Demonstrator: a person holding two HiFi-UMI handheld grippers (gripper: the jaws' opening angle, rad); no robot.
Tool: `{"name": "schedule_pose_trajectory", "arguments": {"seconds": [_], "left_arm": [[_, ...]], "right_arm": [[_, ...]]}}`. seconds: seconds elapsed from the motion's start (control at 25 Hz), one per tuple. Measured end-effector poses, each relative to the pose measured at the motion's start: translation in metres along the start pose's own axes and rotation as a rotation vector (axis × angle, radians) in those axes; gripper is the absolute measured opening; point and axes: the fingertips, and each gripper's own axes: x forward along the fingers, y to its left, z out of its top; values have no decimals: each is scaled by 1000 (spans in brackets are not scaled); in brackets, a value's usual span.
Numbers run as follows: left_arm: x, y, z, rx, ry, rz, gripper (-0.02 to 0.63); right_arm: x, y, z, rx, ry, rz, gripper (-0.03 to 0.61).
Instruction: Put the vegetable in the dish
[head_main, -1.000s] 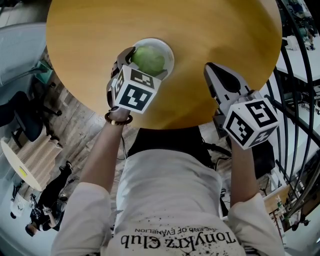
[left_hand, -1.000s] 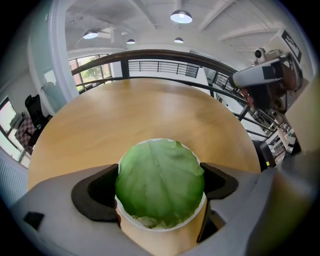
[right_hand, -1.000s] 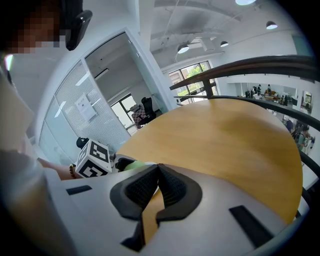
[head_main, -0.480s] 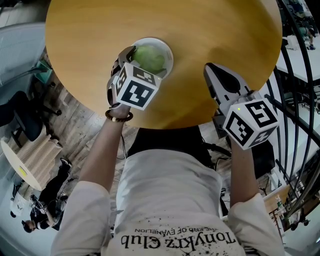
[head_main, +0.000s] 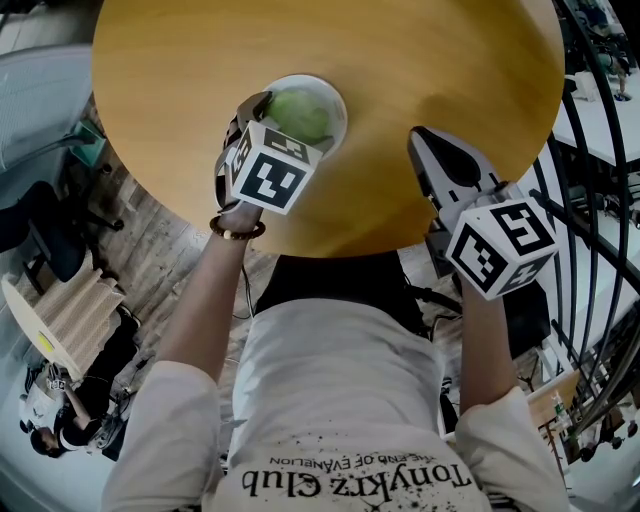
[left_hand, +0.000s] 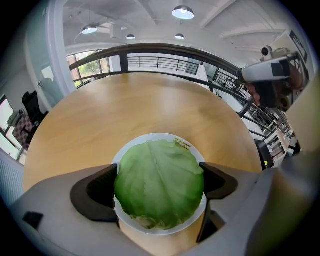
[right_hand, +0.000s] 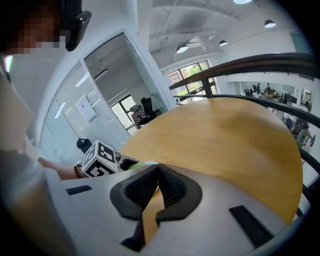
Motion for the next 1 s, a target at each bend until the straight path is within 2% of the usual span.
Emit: {"name": "schedule_pose_trajectory", "arguments": {"seconds": [0.52, 0.8, 1.0], "left_arm": [[-4, 5, 1, -31, -25, -12, 497], [-11, 8, 3, 18, -15, 8, 497], [-27, 10, 5, -12, -56, 26, 497]], "right_arm": [[-3, 10, 0, -14, 3, 5, 23], [-7, 14, 2, -19, -1, 6, 23], [-14, 19, 4, -33, -15, 9, 23]]}}
